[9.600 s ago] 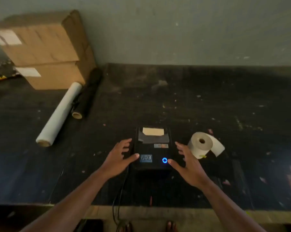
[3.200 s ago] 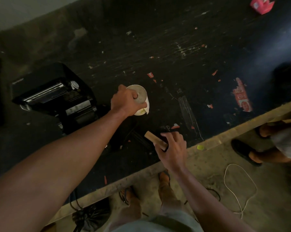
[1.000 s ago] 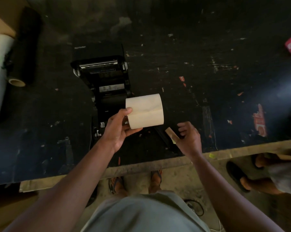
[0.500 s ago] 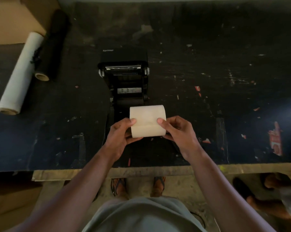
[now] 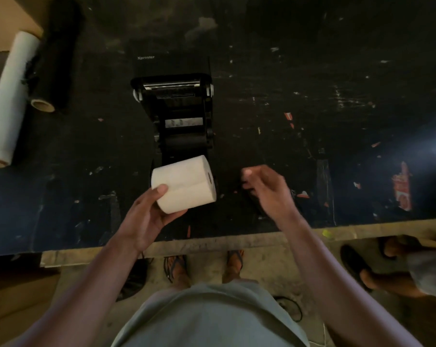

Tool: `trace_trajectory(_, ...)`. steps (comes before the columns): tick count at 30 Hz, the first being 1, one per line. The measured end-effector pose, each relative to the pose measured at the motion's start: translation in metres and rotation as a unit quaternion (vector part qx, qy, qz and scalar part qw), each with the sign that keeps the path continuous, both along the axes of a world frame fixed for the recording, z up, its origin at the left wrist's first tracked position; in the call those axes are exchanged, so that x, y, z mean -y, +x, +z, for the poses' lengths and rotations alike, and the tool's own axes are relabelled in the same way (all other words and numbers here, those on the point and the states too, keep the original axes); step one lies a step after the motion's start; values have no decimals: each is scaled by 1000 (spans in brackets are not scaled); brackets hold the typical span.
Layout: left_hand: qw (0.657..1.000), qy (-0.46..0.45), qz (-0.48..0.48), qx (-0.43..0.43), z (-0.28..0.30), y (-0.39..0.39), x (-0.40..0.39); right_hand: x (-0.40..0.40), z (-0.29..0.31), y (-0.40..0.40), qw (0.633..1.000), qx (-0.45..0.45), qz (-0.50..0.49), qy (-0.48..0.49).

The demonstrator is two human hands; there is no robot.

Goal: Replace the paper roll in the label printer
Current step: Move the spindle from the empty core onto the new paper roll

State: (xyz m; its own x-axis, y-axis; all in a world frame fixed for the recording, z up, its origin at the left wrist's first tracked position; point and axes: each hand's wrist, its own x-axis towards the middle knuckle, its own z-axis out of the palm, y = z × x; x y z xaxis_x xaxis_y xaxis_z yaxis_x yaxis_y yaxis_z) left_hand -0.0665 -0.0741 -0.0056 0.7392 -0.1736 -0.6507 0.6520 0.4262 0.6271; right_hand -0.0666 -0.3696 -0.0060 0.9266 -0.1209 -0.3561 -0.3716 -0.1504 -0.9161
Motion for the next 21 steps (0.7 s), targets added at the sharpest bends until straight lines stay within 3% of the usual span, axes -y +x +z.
trace_trajectory(2,1000,-15,16,-5,-2,-7,-6,30,-16,10,989,21,-1,-147)
trace_trajectory(6,999,-21,34,-5,-4,-17,-10,60,-44,33,913,43,167,-369)
trace_trajectory(10,998,-27,49,-11,-9,-23,-12,40,-55,60,806,52,385,-446)
trace_trajectory(14,998,-34,52,-7,-11,-27,-9,25,-66,80,731,45,481,-483)
trace_trajectory(16,998,-40,56,-5,-11,-27,-8,22,-70,88,737,28,491,-464)
trace_trajectory(21,995,-67,75,-4,-9,-25,-6,33,-56,108,804,9,435,-406)
